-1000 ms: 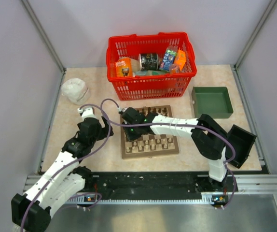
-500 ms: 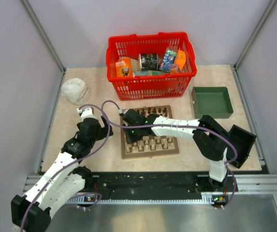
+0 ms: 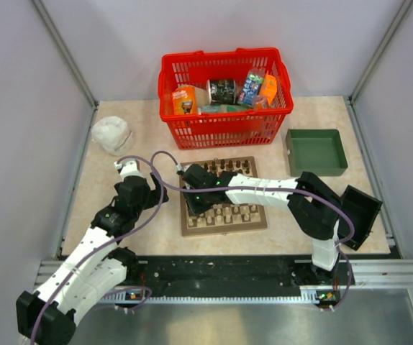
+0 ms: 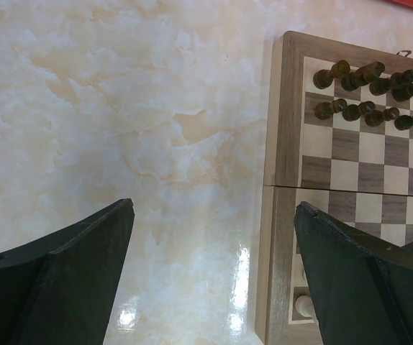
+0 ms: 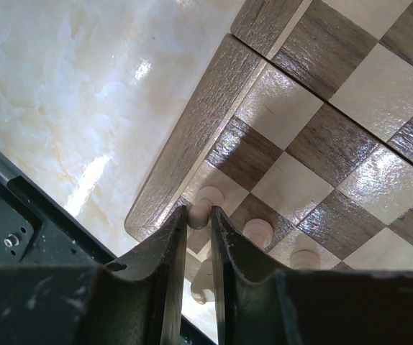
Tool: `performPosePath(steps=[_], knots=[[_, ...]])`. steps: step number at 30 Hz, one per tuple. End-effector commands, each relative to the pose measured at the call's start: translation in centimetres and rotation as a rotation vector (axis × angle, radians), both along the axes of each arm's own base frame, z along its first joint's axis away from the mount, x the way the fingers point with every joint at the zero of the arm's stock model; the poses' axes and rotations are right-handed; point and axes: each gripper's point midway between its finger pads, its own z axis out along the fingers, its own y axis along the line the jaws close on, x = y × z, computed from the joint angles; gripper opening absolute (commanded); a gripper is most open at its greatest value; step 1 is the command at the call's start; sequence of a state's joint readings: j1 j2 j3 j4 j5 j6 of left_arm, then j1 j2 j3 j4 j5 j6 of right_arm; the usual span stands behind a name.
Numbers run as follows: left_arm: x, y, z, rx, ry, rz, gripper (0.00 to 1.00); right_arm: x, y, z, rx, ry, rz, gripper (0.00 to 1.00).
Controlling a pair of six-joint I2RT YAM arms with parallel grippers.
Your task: Set up the chess pieces on the board
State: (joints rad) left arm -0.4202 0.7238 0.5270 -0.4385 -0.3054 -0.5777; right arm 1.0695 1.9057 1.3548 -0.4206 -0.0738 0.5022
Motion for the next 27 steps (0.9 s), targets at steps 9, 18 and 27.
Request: performPosePath(steps=[9,18,27], knots=[[0.23,0.09,0.24,-0.01,-0.022,0.01,0.99,0.6,0.74,2.02,0.035,-0.068,-0.024,0.19],[0.33,0.02,0.21,-0.011,-0.022,0.009,0.99,0.27,0.78,1.78,0.039,-0.054,-0.012,0.23],[0.3,0.04,0.29,-0.01,-0.022,0.008,0.99,0.38,1.06,2.77,0.061,-0.064,-0.012,0.29]])
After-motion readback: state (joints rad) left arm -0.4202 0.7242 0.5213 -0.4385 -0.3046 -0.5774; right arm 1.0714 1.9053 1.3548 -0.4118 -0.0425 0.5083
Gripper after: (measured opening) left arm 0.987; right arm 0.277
